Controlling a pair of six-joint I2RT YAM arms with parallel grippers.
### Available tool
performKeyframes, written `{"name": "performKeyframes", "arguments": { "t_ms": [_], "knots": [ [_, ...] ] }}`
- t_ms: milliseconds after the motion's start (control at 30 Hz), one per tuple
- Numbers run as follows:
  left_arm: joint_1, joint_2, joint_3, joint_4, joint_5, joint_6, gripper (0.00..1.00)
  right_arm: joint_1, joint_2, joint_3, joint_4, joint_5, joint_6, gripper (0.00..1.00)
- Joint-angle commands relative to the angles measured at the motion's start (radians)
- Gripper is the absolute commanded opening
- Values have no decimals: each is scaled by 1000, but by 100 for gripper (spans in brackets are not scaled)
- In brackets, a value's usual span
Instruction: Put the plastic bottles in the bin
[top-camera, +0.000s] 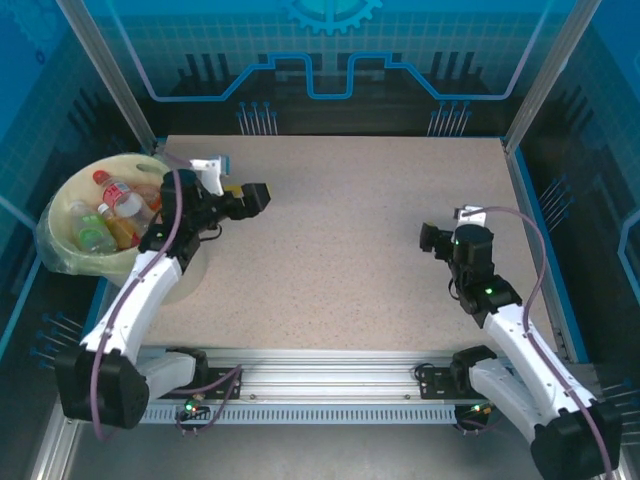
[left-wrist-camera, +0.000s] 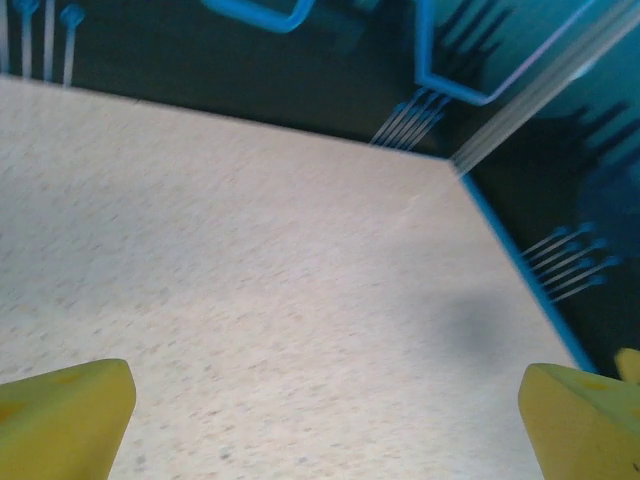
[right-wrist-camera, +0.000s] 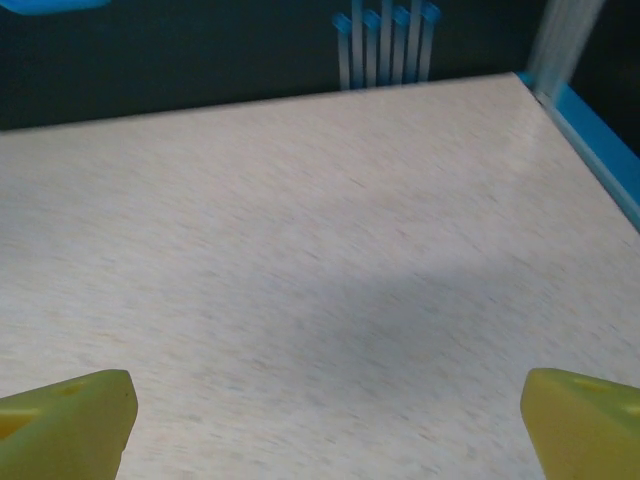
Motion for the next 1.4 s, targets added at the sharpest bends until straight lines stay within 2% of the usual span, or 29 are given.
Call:
{"name": "performKeyframes", "arguments": {
  "t_ms": [0,133,267,367,533,633,733,833,967,1167,1200,1267,1367],
  "knots": [
    [-3,26,-72,101,-124,100,99,-88,28,-84,153,-27,-77,100],
    [-3,43,-175,182,-208,210,99,-206,134,-142,288,-212,-81,100],
    [9,57,-263,250,-333,236,99,-221,289,-120,400,-291,-130,100],
    [38,103,-307,313,-349,227,99,-222,404,-79,489,-342,-144,100],
    [54,213,-363,445,-382,248,99,-212,573,-27,633,-372,-202,100],
    [55,220,-383,492,-414,272,99,-212,623,-32,701,-388,-223,100],
    [61,207,-427,587,-428,289,99,-190,646,-101,845,-431,-268,100],
    [80,223,-465,683,-405,282,99,-168,680,-179,1021,-399,-286,100],
    [95,240,-465,724,-342,291,99,-154,684,-121,906,-300,-254,100],
    [105,371,-541,995,-340,294,99,-144,689,-115,903,-297,-269,100],
    [106,390,-551,1041,-347,294,99,-144,689,-115,902,-296,-268,100],
    [106,379,-551,1018,-372,286,99,-144,689,-114,902,-296,-268,100],
    [90,381,-538,996,-480,267,99,-144,689,-113,902,-297,-269,100]
  ]
}}
